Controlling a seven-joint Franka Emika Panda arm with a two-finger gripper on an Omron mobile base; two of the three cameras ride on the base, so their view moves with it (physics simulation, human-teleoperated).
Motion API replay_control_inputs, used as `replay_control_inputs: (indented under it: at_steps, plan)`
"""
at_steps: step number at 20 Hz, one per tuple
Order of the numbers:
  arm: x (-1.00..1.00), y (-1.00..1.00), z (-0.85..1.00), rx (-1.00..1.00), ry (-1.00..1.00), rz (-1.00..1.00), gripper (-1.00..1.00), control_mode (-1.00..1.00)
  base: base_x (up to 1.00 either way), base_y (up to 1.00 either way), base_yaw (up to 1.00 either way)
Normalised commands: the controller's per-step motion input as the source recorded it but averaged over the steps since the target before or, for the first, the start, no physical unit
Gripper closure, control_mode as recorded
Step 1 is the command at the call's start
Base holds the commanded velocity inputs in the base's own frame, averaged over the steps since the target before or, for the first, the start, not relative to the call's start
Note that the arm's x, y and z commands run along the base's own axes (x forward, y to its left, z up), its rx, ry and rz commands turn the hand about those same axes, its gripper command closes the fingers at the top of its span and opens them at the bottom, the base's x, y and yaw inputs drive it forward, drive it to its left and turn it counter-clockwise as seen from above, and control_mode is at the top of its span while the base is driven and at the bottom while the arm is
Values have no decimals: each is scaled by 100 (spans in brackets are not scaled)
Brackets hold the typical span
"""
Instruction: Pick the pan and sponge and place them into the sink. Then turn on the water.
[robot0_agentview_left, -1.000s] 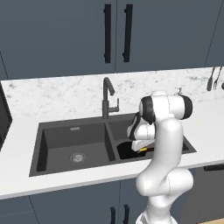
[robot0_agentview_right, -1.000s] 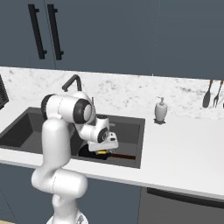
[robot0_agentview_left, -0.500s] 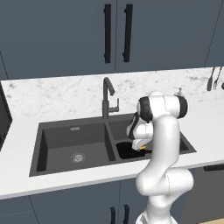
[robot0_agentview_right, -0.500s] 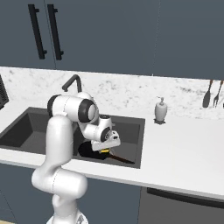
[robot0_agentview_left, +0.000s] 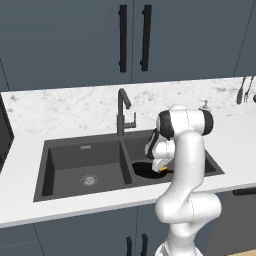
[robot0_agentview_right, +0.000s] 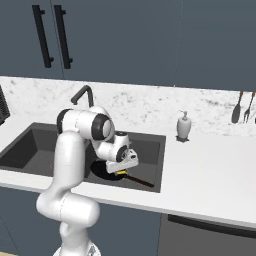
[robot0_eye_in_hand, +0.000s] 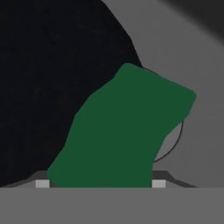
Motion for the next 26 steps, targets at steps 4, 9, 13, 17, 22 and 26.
replay_control_inputs:
  at_steps: [4, 9, 13, 17, 22, 26]
  plan:
    - [-18, 0, 2, 0, 0, 6, -100, -100, 0, 0, 0]
    - [-16, 0, 37, 0, 0, 2, -100, -100, 0, 0, 0]
    - [-13, 0, 60, 0, 0, 0, -100, -100, 0, 0, 0]
    - [-20, 0, 72, 0, 0, 0, -100, -100, 0, 0, 0]
    - [-26, 0, 78, 0, 0, 0, -100, -100, 0, 0, 0]
    - [-54, 0, 52, 0, -3, 0, -100, -100, 0, 0, 0]
